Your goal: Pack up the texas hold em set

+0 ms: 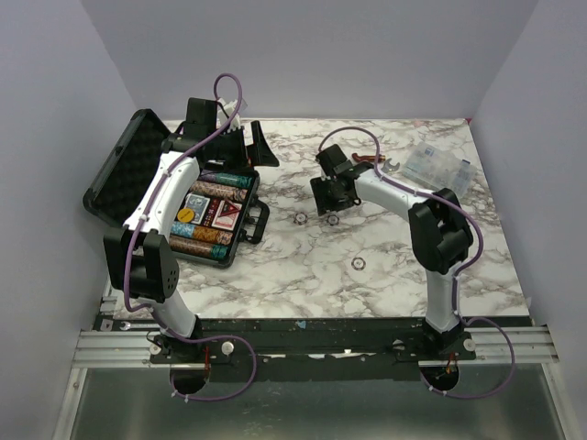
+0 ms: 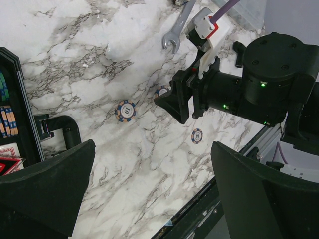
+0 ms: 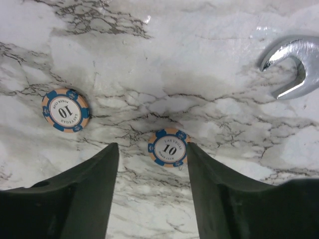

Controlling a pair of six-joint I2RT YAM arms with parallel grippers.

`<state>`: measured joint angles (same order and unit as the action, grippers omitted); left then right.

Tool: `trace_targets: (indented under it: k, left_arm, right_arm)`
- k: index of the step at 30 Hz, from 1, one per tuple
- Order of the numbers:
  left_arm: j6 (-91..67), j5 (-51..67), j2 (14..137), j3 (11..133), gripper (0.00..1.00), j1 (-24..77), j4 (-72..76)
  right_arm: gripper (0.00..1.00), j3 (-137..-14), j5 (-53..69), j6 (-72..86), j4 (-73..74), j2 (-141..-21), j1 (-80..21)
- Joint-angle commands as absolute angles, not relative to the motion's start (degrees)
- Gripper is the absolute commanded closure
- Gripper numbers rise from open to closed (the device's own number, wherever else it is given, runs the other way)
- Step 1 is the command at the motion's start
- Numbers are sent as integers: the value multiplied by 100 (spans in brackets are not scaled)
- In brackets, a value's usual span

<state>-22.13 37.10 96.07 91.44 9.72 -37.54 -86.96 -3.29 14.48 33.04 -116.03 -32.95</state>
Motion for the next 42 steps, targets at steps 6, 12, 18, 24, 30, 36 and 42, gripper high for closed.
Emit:
trace_targets:
  k: [6,12,18,24,30,36,42]
  left_arm:
    - [-2180,3833,9663,9207,2,967,-3753]
    - [-2180,3832,9661,9197,2,970,-3752]
    - [-2180,3874,9618,9208,1,971,-3753]
    - [-2180,3890,9616,9209,1,967,-3753]
    - [-2188,3912,9615,9209,2,967,-3744]
    - [-2188,3919,9620,9209,2,967,-3744]
    - [-2189,3909,9621,9188,2,967,-3735]
  right_arm:
    - [30,-9339,-537,1159,4381,-11997,-3330]
    - [27,-9832,-366,976,4787,-12413,-3331]
    - [26,-10277,-127,752,5182,-12786,-3261]
    - [27,-10752,-148,621,5589,-13167,-3252]
    - [32,-10794,-38,550,5769,-13254,-3244]
    - [34,-10523,-37,466,5787,-13088,-3239]
    - [39,-10633,138,445,5799,-13219,-3234]
